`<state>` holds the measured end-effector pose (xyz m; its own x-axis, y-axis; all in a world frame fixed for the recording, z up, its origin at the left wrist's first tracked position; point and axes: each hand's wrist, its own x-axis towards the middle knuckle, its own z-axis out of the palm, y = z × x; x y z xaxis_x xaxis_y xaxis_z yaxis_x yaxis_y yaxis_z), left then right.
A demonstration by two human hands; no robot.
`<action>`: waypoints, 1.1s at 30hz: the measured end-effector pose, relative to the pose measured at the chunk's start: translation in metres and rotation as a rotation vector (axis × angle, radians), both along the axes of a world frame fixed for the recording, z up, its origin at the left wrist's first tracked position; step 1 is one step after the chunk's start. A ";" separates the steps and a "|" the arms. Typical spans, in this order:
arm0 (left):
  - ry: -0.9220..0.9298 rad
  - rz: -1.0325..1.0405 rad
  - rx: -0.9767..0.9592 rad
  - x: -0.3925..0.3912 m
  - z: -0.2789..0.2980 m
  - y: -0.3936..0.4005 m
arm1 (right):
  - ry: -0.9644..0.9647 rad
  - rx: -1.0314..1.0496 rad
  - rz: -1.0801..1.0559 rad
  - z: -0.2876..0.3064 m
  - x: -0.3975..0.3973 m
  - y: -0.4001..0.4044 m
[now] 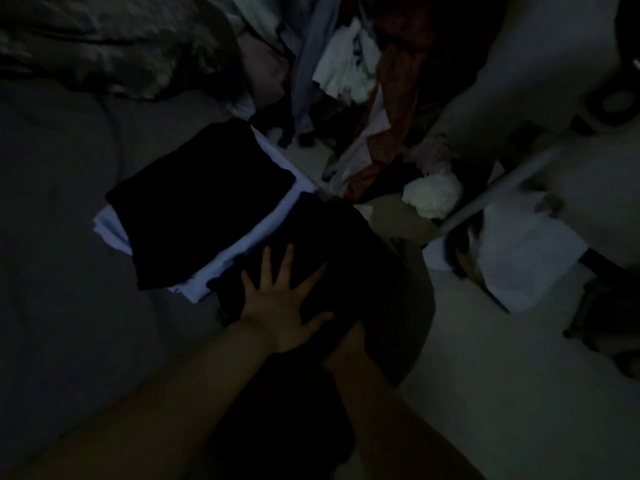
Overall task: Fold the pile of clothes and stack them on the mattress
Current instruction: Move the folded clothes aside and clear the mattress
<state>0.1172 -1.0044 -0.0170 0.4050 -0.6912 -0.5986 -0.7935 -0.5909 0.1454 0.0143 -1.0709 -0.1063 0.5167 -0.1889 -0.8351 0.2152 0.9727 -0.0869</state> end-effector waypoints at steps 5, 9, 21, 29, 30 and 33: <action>0.035 0.018 -0.030 0.011 0.004 -0.004 | 0.739 -0.651 0.277 0.027 0.005 0.008; 0.014 0.022 -0.034 0.005 0.006 -0.002 | 0.872 -1.850 0.323 0.073 0.001 0.013; 0.103 0.632 -0.376 0.000 -0.003 0.071 | 0.998 -2.198 1.317 0.070 0.043 -0.017; -0.111 1.000 -0.347 0.013 0.011 0.244 | 0.428 -2.418 1.396 0.114 0.087 0.170; -0.107 1.074 -0.322 0.014 0.011 0.276 | 0.366 -2.423 1.418 0.117 0.090 0.198; -0.042 1.167 -0.319 0.003 0.014 0.380 | 0.194 -2.359 1.599 0.120 0.093 0.284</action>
<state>0.1206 -0.6243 -0.0032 0.8981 -0.0109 -0.4396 0.1859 -0.8966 0.4019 0.1073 -0.7871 0.0136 0.9858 -0.0521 -0.1597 -0.1020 -0.9409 -0.3230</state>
